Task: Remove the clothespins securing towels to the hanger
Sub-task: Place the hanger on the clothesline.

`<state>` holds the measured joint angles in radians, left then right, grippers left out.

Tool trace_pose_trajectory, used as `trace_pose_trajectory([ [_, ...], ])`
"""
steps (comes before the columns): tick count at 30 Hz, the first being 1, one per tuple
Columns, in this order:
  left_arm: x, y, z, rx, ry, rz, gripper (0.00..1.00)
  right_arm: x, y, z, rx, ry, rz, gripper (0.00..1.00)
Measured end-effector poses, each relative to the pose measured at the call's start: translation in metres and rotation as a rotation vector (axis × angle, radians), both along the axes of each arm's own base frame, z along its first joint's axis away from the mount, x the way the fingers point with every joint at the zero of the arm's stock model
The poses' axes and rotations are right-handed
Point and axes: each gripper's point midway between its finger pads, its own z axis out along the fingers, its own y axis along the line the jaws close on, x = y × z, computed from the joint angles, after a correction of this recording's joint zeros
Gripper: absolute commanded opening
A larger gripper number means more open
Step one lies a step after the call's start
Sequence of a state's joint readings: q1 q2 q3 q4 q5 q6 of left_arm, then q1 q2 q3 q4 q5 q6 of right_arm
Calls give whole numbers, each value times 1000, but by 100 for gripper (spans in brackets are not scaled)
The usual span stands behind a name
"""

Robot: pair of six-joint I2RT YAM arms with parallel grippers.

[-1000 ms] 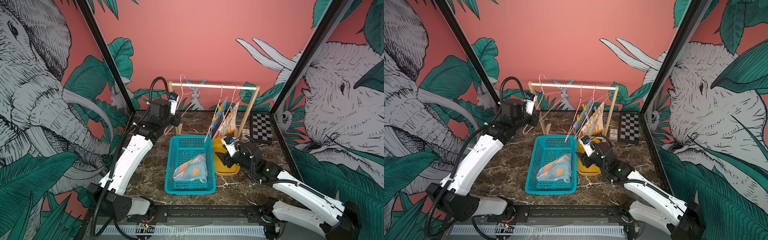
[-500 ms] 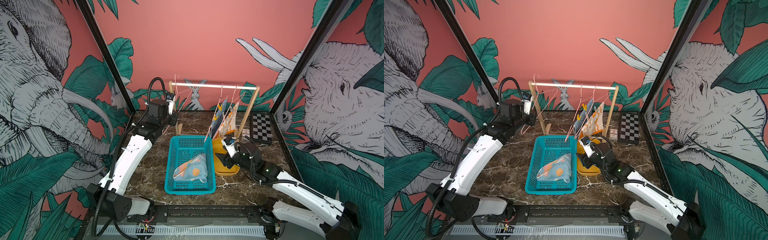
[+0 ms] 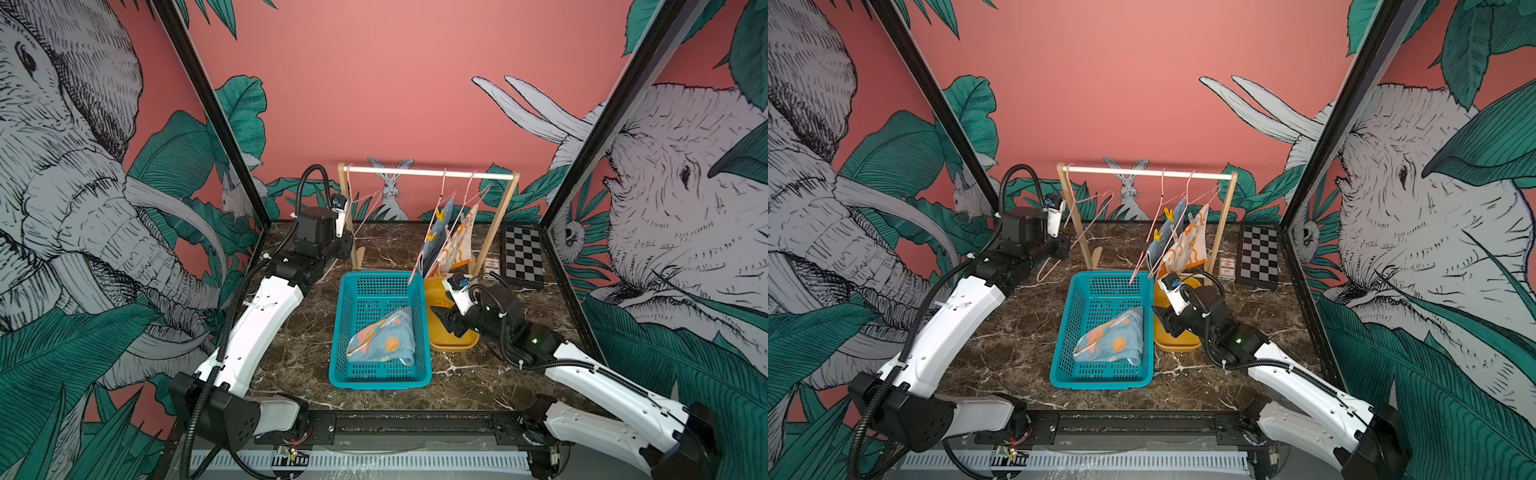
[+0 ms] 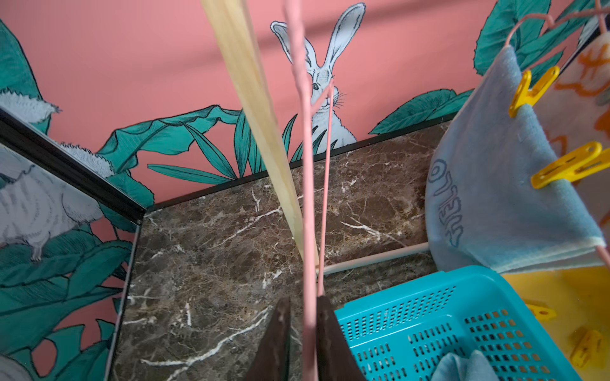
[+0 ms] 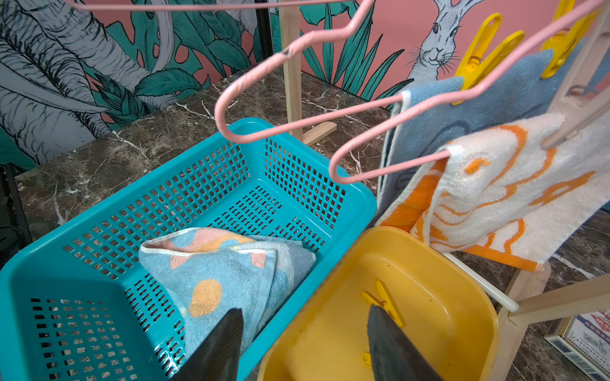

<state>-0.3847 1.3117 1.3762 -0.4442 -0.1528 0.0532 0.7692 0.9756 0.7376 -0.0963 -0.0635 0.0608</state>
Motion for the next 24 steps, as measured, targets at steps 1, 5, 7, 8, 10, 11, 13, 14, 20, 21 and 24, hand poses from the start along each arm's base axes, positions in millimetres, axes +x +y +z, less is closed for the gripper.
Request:
trace_pose_trajectory([
  [1,-1,0,0,6,-4,-4,44,0,0,0,0,0,0,60],
  [5,-5,2,3,1,-10,-3,63,0,0,0,1,0,-2,60],
  [7,-8,3,7,0,-21,-7,68,1,-1,0,1,0,-7,60],
  [8,-10,4,10,-2,-29,-7,71,1,-1,0,1,-1,-10,60],
  [10,-15,6,18,-4,-46,-8,74,3,-3,1,0,-6,-24,60],
  [11,-19,8,22,-5,-54,-7,76,3,-4,2,1,-8,-30,60],
  [13,-29,13,31,-3,-74,-4,79,5,-7,5,6,-14,-43,60],
  [14,-33,15,36,-3,-85,-4,79,6,-10,6,9,-18,-53,60],
  [20,-69,26,80,-28,-172,-26,79,13,-27,17,32,-41,-112,61],
  [21,-75,25,87,-41,-184,-42,79,14,-31,18,34,-45,-123,61],
  [24,-88,17,102,-90,-197,-106,78,14,-43,16,31,-42,-153,61],
])
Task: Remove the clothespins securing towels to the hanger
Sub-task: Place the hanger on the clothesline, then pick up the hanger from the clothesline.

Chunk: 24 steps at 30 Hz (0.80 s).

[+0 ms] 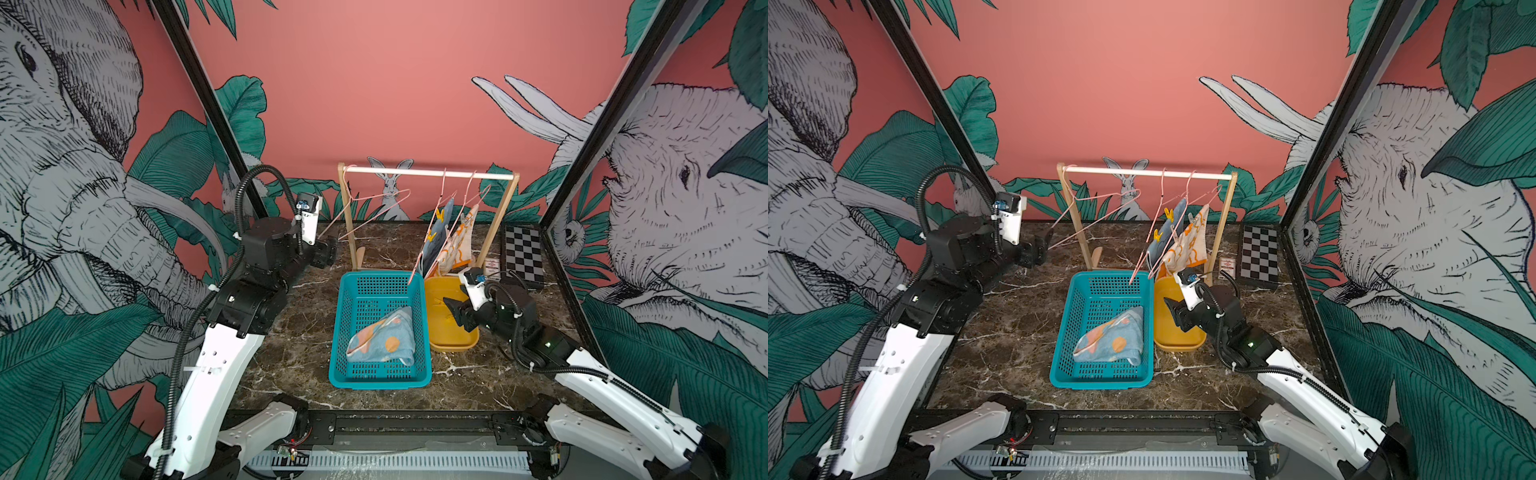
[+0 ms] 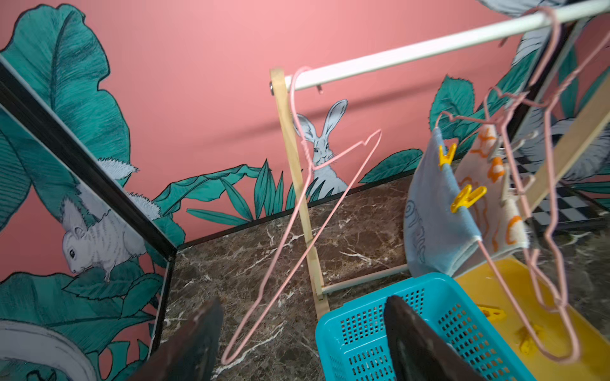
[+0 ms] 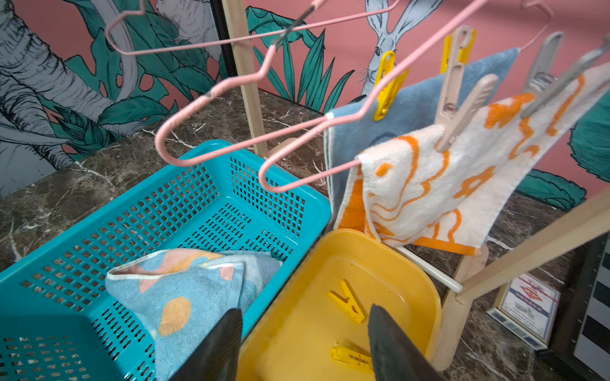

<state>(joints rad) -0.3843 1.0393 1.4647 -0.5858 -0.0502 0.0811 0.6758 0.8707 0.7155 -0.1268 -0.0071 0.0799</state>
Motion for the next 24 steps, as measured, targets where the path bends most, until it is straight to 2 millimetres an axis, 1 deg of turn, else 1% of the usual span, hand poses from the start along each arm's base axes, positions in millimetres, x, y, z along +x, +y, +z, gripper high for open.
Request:
trace_pose_trajectory([
  [2,-4,-9,3,-32,11,-49,77,0,-9,-1,-2,4,-22,61],
  [4,-6,-21,-3,-59,42,-101,76,1,-17,0,1,3,-43,61],
  [9,-1,-65,-28,-93,153,-230,74,-2,-30,3,13,-6,-74,61],
  [12,3,-87,-44,-98,214,-279,73,-4,-32,-4,8,12,-80,61],
  [17,11,-117,-62,-97,262,-333,71,-6,-33,-18,-1,48,-84,61],
  [21,23,-141,-71,-89,281,-366,70,-7,-33,-20,6,60,-83,61],
  [24,34,-162,-72,-91,275,-394,70,-7,-33,-20,13,62,-85,61],
])
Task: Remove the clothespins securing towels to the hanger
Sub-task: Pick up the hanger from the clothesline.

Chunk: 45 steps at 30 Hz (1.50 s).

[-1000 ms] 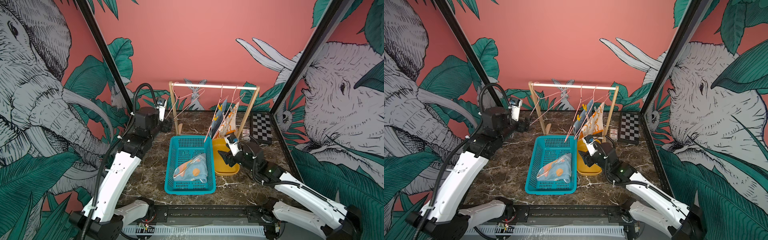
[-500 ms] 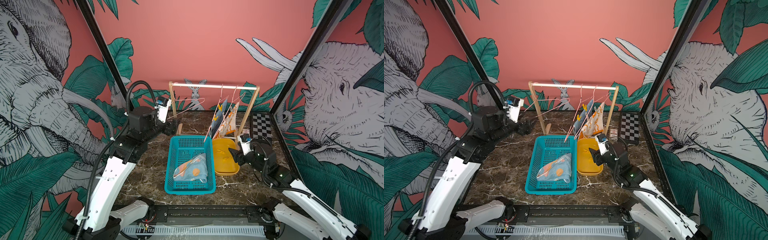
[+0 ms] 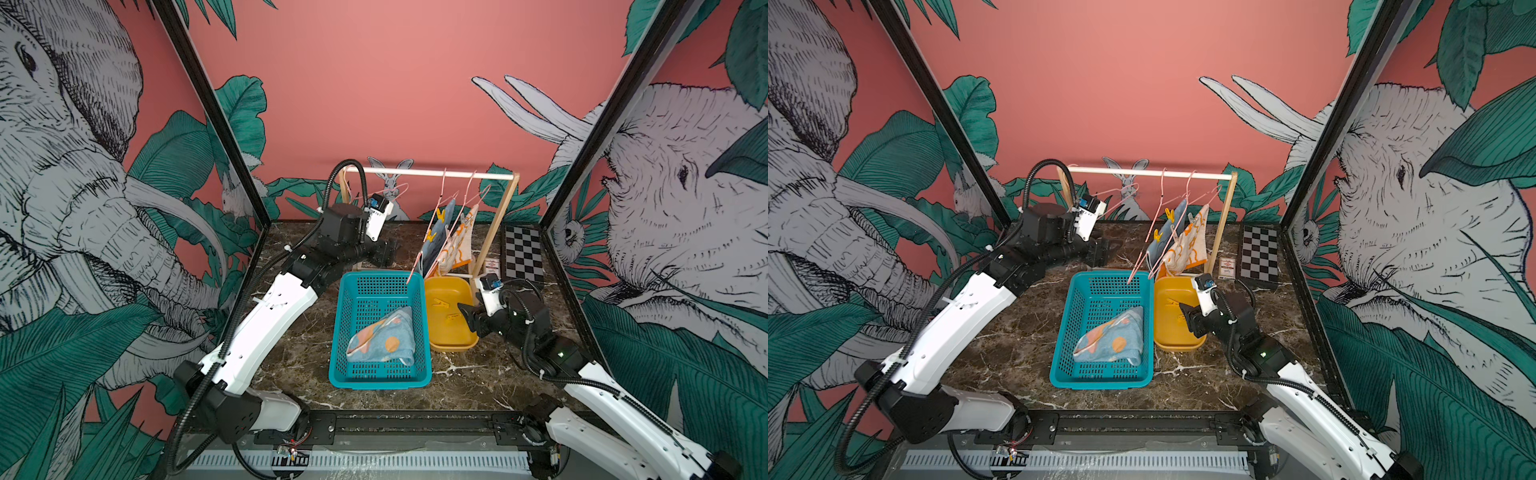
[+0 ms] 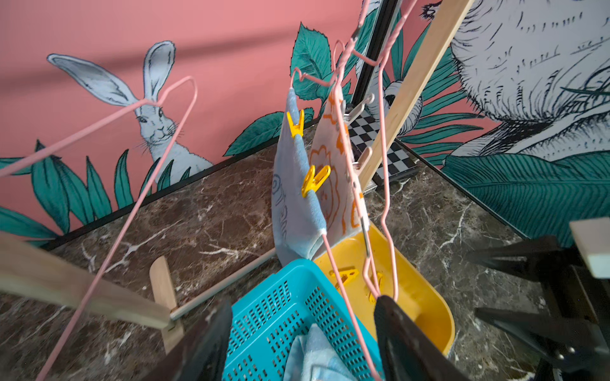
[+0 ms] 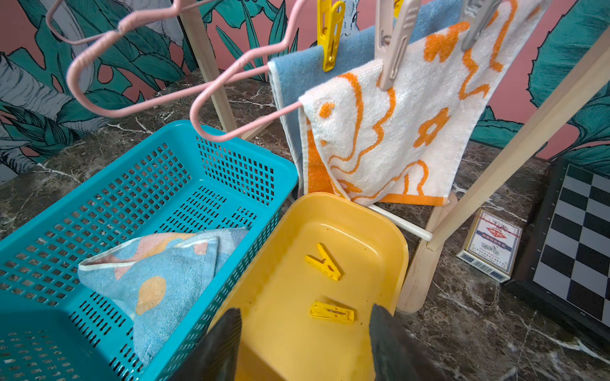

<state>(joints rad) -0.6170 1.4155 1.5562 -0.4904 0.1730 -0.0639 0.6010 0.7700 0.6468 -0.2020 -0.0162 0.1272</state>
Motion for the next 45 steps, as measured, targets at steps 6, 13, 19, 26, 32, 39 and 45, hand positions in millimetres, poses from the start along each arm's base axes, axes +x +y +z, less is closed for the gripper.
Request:
trace_pose_trajectory([
  [6,22,-40,4,-17,-36,-49,68,0,0,0,4,2,-2,62],
  [13,49,-71,11,-43,-90,-69,61,0,-1,-3,1,5,-3,61],
  [19,66,-87,6,-58,-111,-70,56,0,-1,-5,0,5,-4,61],
  [26,79,-103,10,-84,-145,-71,45,-1,-1,-8,-3,11,-4,62],
  [32,91,-109,12,-95,-172,-49,36,-1,-1,-8,-3,10,-4,62],
  [39,101,-114,8,-92,-180,-35,29,-2,-2,-5,3,1,-5,62],
  [45,104,-113,9,-87,-194,-27,16,-3,-4,-10,-2,7,-8,62],
])
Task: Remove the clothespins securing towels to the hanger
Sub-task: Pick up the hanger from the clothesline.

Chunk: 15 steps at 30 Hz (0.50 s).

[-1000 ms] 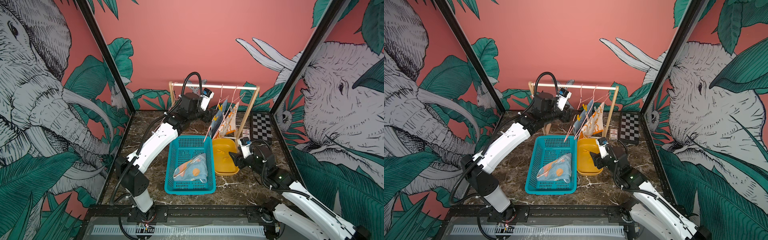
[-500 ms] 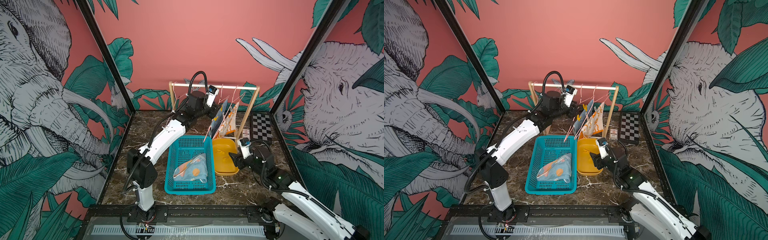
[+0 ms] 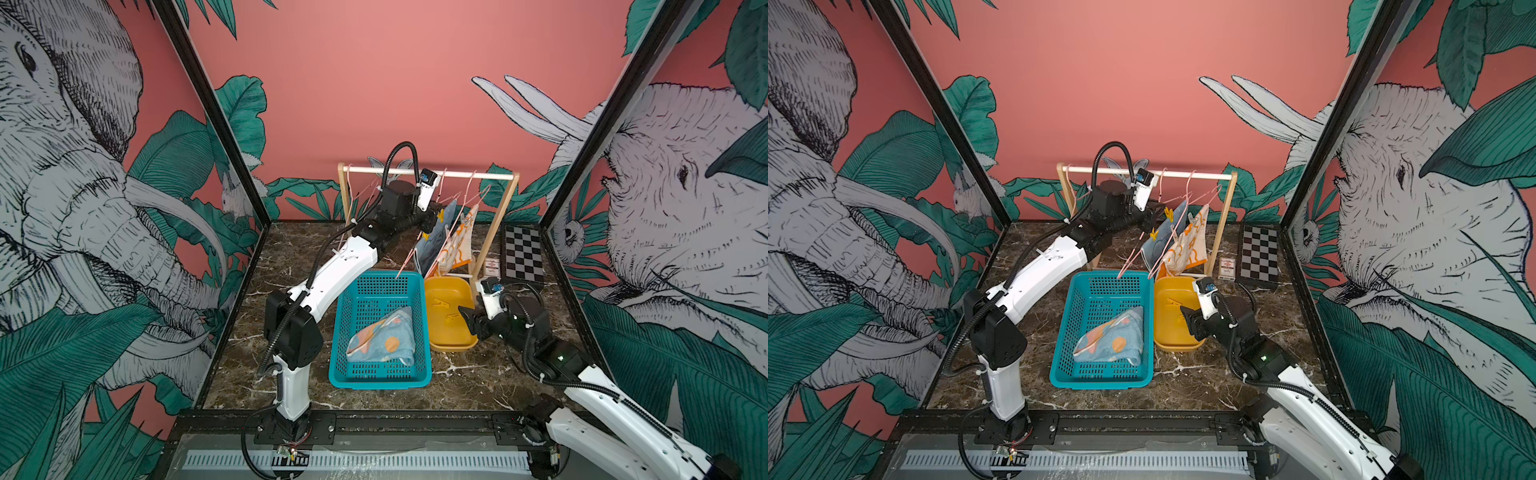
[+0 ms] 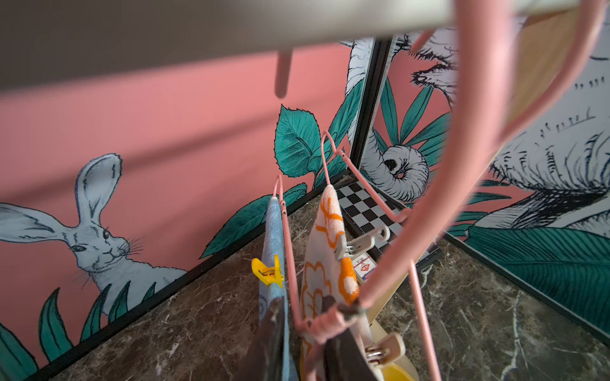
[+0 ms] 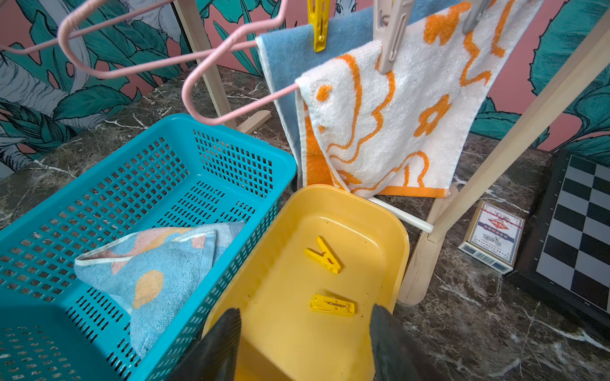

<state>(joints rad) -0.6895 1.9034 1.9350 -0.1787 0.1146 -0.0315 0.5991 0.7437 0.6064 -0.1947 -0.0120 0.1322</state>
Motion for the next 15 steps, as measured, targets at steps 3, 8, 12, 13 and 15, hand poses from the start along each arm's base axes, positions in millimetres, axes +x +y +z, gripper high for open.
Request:
trace_pose_trajectory([
  [3,1,1,3,5,-16,4,4,0,0,1,2,-4,0,62],
  [8,0,0,6,12,-30,1,0,0,0,2,3,-6,-1,62],
  [12,1,1,5,24,-39,10,0,0,0,2,4,-5,0,62],
  [13,1,2,5,28,-42,12,0,0,0,2,3,-5,0,62],
  [15,1,4,6,42,-50,18,0,0,0,2,3,-5,-1,62],
])
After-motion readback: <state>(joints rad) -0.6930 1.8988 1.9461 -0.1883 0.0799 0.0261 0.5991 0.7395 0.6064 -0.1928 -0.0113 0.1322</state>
